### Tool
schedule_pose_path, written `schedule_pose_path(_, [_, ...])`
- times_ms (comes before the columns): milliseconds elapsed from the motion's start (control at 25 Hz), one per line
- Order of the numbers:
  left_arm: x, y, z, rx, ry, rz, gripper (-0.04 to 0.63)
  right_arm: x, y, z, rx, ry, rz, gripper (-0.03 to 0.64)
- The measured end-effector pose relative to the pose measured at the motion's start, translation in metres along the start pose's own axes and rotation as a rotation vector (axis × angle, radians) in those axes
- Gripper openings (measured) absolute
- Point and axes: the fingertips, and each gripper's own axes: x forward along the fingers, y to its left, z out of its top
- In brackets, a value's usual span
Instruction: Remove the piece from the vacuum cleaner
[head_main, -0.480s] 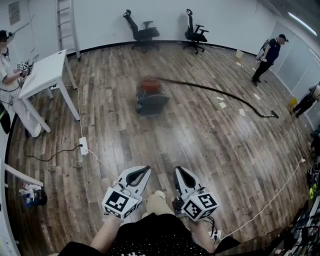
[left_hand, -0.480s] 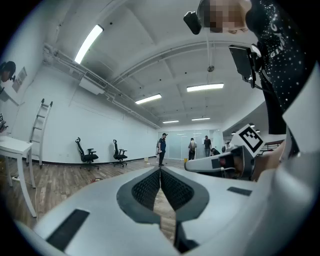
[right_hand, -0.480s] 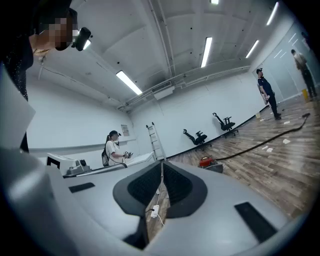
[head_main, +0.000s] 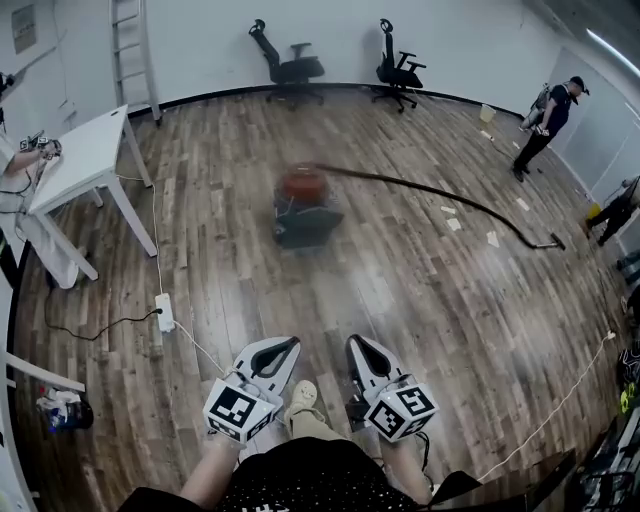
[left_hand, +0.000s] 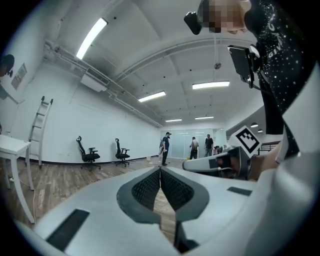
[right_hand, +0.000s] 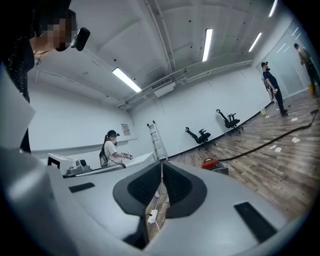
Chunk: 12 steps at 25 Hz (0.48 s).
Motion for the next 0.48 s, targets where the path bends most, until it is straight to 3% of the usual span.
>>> schedule_pose_path(240, [0.071, 0.070, 0.021, 0.002, -0.004, 0.040, 0.012, 0.068, -0.050, 0.039, -0.002, 0.000, 0.066, 0.012])
schedule_pose_path(480, [0.121, 0.108, 0.026, 0.039, -0.006, 0.036, 0.012, 0.124, -0.090, 0.054, 0.009, -0.008, 0.098, 0.012])
